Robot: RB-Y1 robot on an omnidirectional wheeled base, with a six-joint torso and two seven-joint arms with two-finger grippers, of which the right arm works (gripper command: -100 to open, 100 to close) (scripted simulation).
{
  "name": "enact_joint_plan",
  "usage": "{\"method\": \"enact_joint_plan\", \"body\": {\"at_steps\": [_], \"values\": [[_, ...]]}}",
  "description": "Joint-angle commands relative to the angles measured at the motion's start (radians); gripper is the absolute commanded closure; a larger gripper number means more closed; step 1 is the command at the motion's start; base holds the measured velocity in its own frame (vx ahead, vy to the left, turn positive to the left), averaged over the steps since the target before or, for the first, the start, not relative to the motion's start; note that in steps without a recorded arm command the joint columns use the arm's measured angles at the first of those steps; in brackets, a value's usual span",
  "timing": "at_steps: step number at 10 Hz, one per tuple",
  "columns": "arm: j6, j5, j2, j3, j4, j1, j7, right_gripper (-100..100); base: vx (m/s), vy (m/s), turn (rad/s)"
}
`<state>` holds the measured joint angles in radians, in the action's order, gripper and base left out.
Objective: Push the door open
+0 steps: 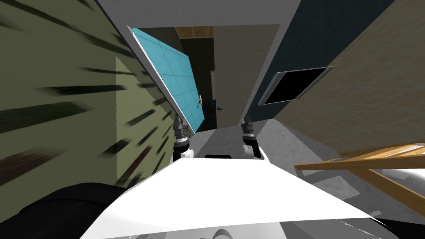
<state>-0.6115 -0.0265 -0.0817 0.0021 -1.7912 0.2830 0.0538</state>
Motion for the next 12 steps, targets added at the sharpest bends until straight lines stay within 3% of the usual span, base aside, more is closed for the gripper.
{"method": "enact_joint_plan", "body": {"at_steps": [1,12], "values": [[-0.011,-0.012,-0.006,-0.001,0.044,-0.016,0.002,-100,0.095,-0.018,0.090],[-0.058,-0.084,-0.018,0.005,0.328,-0.125,0.033,-100,0.098,-0.017,0.078]]}}
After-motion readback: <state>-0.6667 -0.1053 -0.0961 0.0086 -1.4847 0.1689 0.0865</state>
